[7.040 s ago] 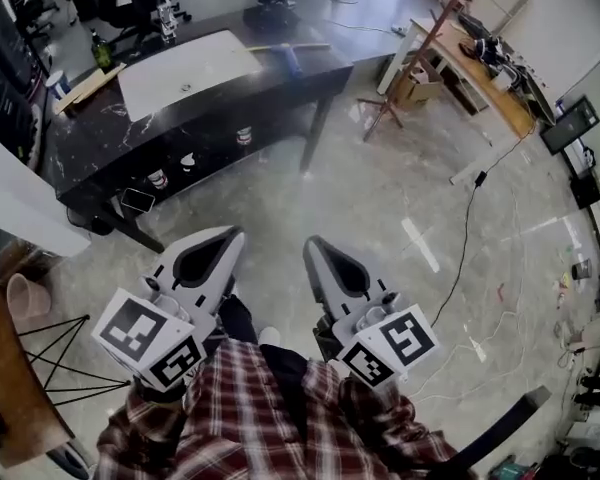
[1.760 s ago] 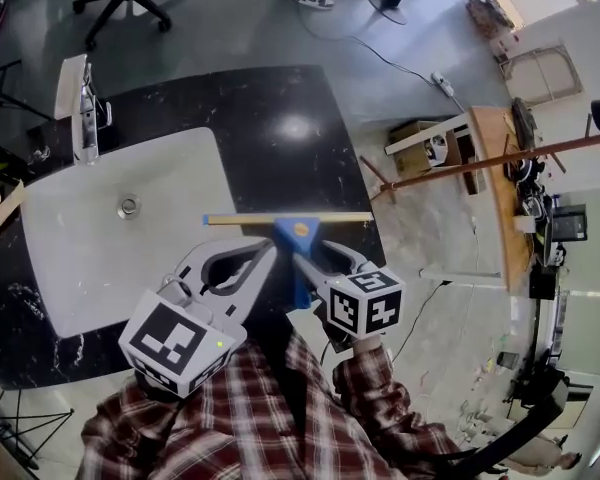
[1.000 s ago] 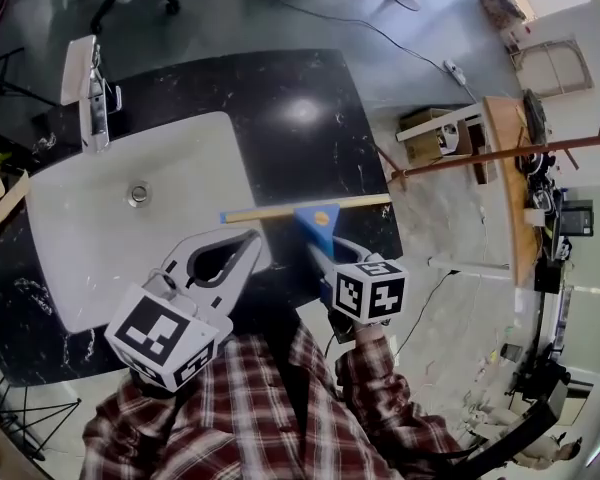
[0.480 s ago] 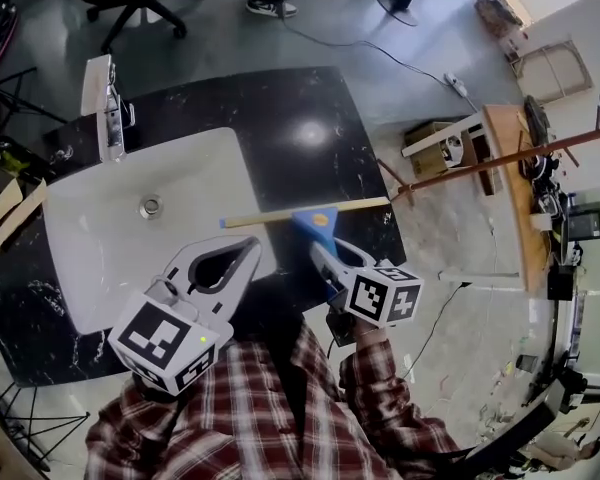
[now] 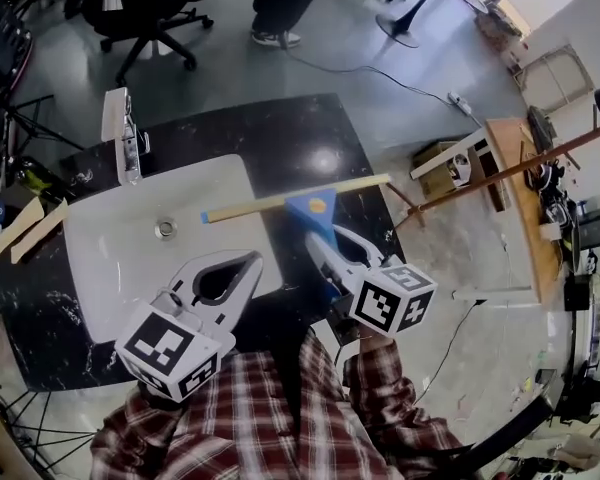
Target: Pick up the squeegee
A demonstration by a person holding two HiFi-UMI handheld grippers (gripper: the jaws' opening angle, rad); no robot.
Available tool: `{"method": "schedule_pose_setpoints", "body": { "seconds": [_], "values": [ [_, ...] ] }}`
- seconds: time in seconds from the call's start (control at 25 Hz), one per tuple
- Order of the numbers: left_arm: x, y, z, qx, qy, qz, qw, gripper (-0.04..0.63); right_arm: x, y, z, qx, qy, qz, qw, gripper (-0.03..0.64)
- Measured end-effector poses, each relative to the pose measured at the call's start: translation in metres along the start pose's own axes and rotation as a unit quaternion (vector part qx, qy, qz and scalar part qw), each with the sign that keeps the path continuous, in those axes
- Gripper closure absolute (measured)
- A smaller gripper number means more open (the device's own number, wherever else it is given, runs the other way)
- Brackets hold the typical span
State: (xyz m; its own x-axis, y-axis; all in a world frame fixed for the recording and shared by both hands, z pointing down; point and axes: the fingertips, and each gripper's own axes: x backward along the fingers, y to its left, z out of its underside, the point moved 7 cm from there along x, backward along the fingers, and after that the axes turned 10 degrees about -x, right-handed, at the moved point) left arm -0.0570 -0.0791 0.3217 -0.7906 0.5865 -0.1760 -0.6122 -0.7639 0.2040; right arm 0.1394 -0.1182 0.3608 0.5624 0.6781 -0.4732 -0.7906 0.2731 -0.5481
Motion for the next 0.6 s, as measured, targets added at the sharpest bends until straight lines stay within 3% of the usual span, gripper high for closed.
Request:
{"method": "schedule_pose_setpoints", "body": {
  "seconds": [0.28, 0.6],
  "values": [
    [0.005, -0.003, -0.005, -0.012, -0.002, -0.008, 0.9999, 0.586, -0.003, 0.050, -0.033, 0.043, -0.039, -0.078, 0.995, 0.474],
    [0.009, -0.006, -0.011, -0.015, -0.007, -0.020, 0.9997, 0.586, 0.005, 0.073, -0.049, 0.076, -0.056, -0.107, 0.990, 0.474]
  ]
}}
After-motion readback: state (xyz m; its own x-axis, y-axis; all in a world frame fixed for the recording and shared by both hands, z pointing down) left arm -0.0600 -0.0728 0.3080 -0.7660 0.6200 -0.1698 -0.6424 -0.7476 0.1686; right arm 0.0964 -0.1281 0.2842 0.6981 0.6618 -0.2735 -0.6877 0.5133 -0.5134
